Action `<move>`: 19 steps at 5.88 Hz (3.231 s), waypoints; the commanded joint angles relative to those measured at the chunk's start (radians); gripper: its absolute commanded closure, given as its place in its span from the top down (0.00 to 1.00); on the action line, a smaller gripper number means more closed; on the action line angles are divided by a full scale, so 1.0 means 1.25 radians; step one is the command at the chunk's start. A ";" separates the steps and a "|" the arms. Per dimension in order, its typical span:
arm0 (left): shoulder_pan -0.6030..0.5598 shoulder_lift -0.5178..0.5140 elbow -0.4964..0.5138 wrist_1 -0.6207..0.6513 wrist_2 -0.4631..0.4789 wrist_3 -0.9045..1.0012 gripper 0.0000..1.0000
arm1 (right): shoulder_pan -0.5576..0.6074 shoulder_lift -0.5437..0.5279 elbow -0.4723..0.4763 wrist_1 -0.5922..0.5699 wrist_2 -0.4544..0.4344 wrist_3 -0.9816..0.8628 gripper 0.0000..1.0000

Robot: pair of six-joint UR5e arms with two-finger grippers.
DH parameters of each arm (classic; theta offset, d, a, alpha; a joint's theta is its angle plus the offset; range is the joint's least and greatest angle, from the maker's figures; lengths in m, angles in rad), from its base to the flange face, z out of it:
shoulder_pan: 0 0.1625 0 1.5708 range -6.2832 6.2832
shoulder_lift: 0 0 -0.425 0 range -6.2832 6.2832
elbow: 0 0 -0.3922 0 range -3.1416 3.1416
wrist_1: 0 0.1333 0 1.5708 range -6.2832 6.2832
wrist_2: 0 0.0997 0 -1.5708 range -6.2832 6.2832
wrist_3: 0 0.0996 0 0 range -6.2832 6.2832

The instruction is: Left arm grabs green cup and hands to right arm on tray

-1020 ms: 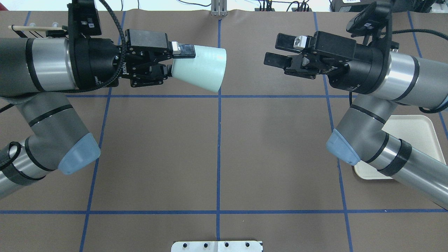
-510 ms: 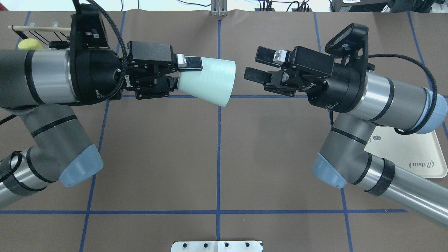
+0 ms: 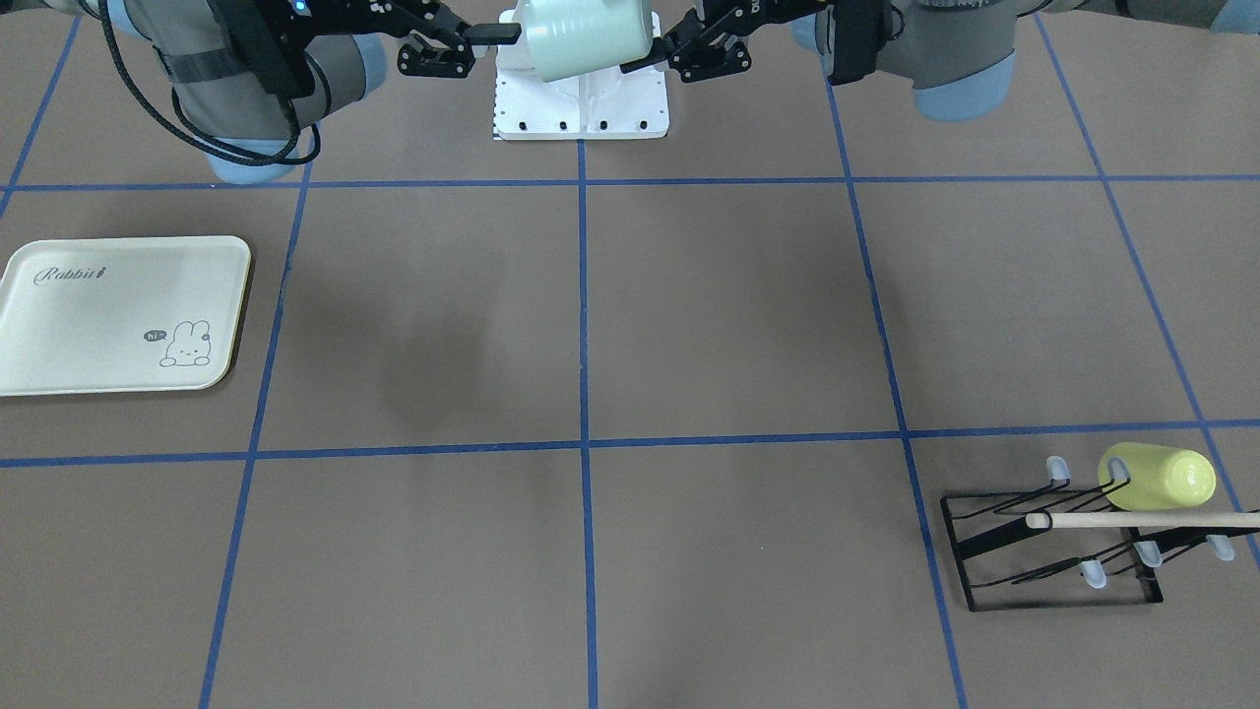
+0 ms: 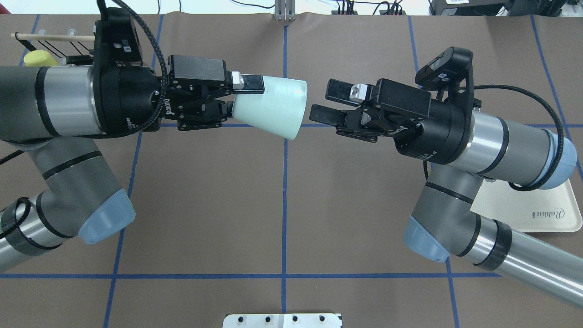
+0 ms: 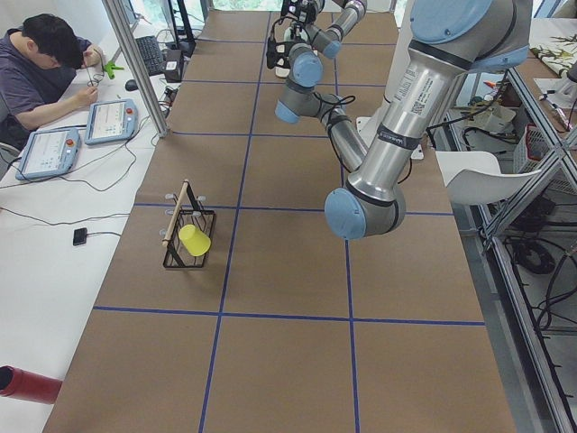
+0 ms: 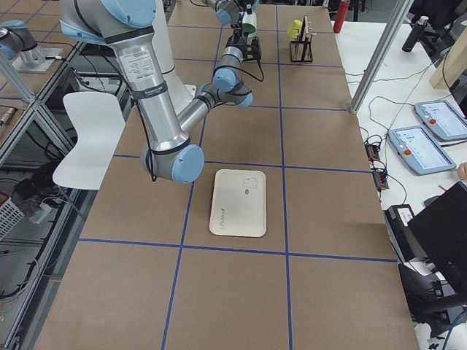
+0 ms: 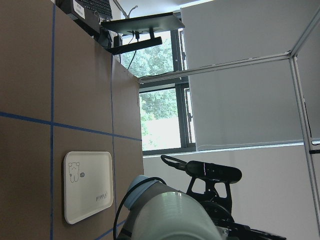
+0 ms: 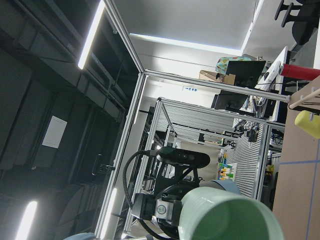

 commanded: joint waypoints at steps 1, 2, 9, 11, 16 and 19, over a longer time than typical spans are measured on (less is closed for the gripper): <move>0.005 0.000 0.001 0.001 0.000 -0.001 0.00 | -0.012 0.006 0.004 -0.005 -0.022 0.000 0.91; 0.005 0.001 -0.003 0.000 0.000 -0.004 0.00 | -0.011 0.006 0.002 -0.008 -0.033 -0.002 0.89; 0.027 -0.005 -0.002 0.001 0.000 -0.023 0.00 | -0.014 0.009 0.002 -0.025 -0.066 -0.005 0.77; 0.027 -0.017 -0.002 0.004 0.001 -0.036 0.00 | -0.017 0.008 0.001 -0.026 -0.066 -0.009 0.57; 0.027 -0.035 0.001 0.016 0.001 -0.038 0.62 | -0.017 0.001 0.004 -0.026 -0.056 -0.066 0.00; -0.005 -0.039 0.003 0.038 -0.006 0.027 1.00 | -0.008 -0.010 0.010 -0.046 -0.041 -0.074 0.00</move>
